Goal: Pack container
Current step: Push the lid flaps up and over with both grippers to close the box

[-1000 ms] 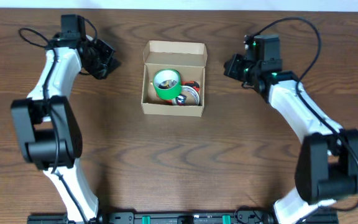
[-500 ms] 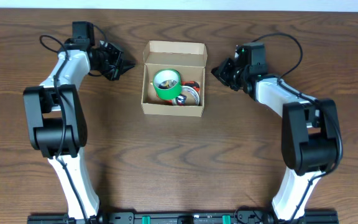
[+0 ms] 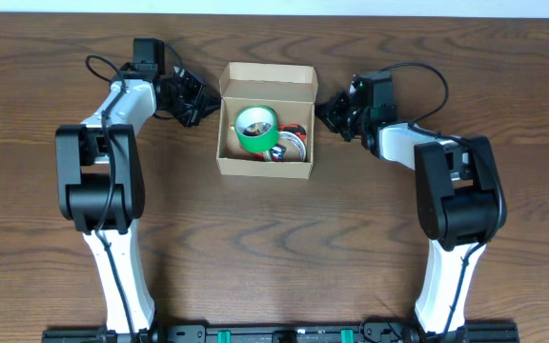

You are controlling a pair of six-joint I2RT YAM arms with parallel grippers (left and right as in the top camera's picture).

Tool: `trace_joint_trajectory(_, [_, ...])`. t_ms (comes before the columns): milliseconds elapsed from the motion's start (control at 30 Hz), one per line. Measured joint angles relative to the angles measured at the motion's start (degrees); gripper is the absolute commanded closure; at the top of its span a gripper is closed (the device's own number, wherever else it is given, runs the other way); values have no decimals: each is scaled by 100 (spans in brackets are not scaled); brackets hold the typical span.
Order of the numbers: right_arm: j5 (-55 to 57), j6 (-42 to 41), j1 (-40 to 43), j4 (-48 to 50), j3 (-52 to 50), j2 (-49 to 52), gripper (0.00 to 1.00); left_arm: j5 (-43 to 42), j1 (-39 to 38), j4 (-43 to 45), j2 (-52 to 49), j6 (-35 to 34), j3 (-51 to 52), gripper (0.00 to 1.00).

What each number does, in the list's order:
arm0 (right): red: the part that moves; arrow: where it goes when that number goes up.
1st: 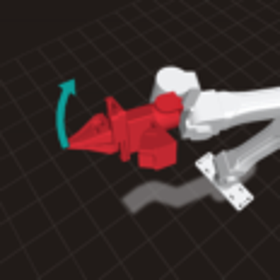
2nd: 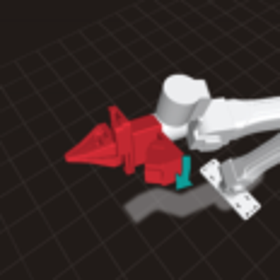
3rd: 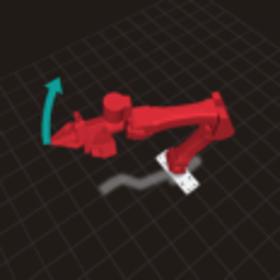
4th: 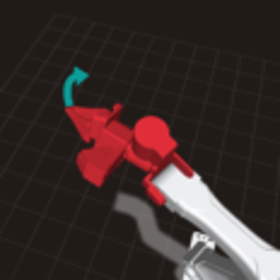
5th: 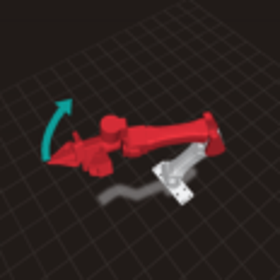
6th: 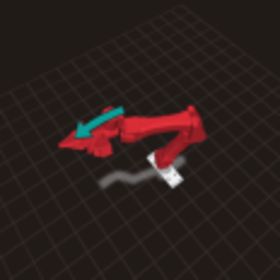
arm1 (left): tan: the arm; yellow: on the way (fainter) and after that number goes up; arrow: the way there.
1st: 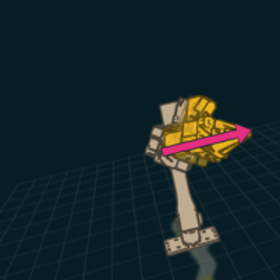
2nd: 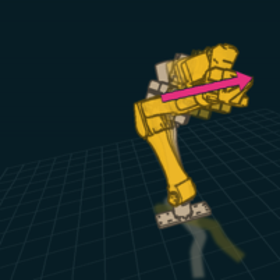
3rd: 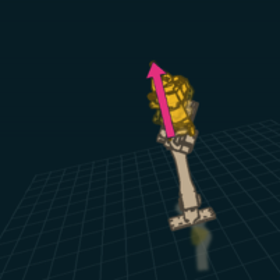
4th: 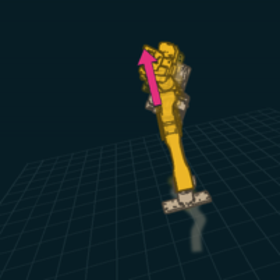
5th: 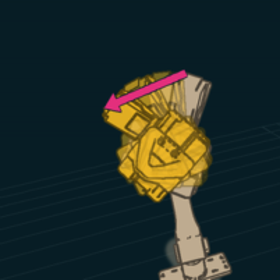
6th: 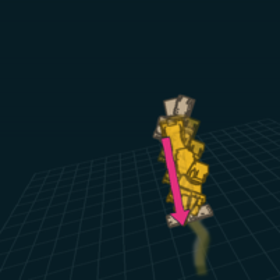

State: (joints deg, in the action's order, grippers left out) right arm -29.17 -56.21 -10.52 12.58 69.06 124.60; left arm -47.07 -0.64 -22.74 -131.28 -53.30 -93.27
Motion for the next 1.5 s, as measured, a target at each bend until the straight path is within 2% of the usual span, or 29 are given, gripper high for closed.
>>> trace_joint_trajectory(333, [133, 120, -140, 811, 22, 179, 99, -146, -107, 671, -66, -72, 0, 95])
trace_joint_trajectory(733, [404, 1384, -136, 1314, 26, 179, 99, -247, -103, 1036, -66, 216, 0, 95])
trace_joint_trajectory(1067, [474, 2118, -107, 1832, 26, 179, 99, -511, -96, 1827, -66, 431, 0, 95])
trace_joint_trajectory(1500, [181, 2479, 31, 2004, 26, 129, 99, -960, 79, 1858, -66, 826, -2, 95])
